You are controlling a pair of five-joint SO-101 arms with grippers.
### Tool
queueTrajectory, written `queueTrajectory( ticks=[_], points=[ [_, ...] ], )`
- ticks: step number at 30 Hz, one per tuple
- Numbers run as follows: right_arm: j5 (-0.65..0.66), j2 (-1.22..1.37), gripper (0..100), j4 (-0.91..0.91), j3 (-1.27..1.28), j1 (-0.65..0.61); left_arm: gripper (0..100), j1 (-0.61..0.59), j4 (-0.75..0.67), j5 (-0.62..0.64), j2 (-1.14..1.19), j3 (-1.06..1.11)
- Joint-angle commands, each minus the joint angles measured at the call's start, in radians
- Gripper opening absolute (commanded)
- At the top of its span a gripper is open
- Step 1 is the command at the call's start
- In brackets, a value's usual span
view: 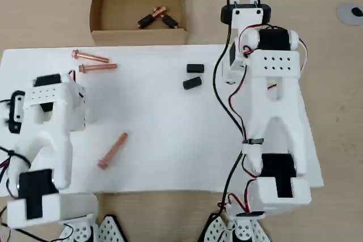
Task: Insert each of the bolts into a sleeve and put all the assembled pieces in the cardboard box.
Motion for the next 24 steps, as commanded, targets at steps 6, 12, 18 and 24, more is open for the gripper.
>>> queueTrajectory(
  ticks=[6,12,18,24],
  points=[
    [0.003,0.025,24.9,-0.012,-0.005,-0.021,17,0.038,0.219,-0.273,-0.189,-0.206],
    [0.003,0.025,24.9,-0.026,-0.007,-0.019,16,0.044,0.27,-1.002,-0.182,-0.184],
    [0.002,0.025,24.9,-0.04,-0.002,-0.016,16,0.157,0.374,-1.676,-0.13,-0.16],
    [0.002,0.025,24.9,-0.048,0.001,-0.016,16,0.285,0.482,-1.818,-0.036,-0.155]
  ],
)
